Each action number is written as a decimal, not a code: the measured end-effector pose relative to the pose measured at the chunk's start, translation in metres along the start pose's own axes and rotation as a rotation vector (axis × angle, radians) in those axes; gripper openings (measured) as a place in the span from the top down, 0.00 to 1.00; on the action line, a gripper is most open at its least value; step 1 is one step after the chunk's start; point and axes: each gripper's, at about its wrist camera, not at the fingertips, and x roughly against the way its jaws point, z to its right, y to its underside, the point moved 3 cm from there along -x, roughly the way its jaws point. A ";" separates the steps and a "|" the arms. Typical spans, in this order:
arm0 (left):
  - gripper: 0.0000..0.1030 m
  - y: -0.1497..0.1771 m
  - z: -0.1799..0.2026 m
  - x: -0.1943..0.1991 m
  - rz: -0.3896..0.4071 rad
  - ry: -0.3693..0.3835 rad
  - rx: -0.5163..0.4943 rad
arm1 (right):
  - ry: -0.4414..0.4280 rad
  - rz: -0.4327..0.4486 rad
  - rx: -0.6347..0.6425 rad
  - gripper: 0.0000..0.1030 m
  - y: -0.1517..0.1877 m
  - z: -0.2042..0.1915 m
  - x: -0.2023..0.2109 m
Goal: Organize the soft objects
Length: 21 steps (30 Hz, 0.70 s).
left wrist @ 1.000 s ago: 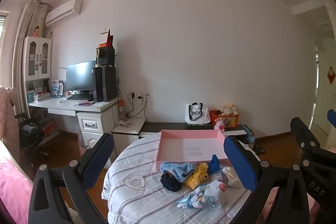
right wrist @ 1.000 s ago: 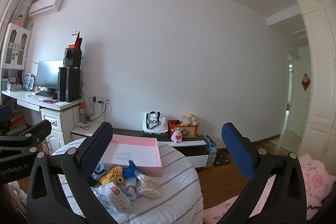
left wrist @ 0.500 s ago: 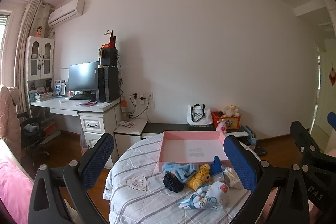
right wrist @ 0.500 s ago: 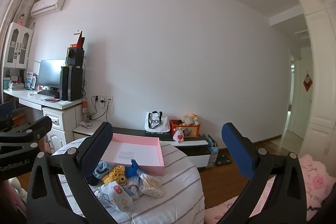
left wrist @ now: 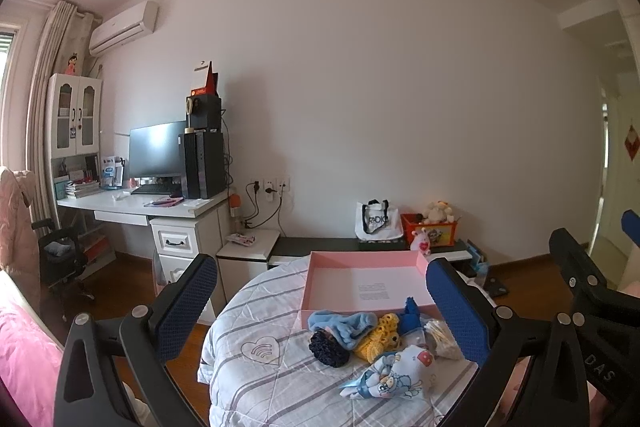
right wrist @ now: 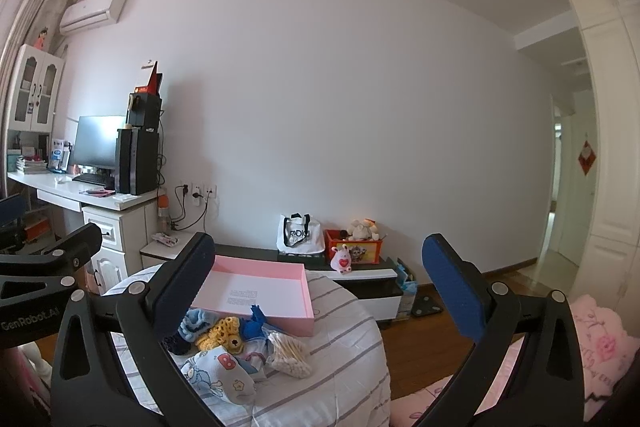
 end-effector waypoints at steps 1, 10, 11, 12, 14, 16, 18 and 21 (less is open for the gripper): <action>0.00 0.000 0.000 0.000 0.000 0.000 0.000 | 0.000 0.000 0.000 0.00 0.000 0.001 0.000; 0.00 0.000 0.000 0.002 0.003 0.000 0.000 | -0.001 0.000 -0.002 0.00 0.000 0.001 0.000; 0.00 0.000 0.000 0.002 0.003 0.001 -0.001 | -0.001 -0.001 -0.002 0.00 0.000 0.001 0.000; 0.00 0.000 0.000 0.002 0.002 0.002 0.000 | 0.000 -0.001 -0.002 0.00 0.000 0.001 0.001; 0.00 -0.001 0.000 0.002 0.002 0.002 0.001 | 0.000 -0.001 -0.002 0.00 -0.001 0.001 0.001; 0.00 0.000 -0.001 0.002 0.002 0.002 0.002 | 0.000 0.000 -0.002 0.00 -0.001 0.001 0.001; 0.00 -0.001 -0.001 0.002 0.002 0.003 0.003 | 0.000 0.000 -0.003 0.00 -0.001 0.001 0.001; 0.00 0.000 -0.002 0.002 0.003 0.002 0.003 | -0.001 -0.001 -0.003 0.00 -0.001 0.001 0.001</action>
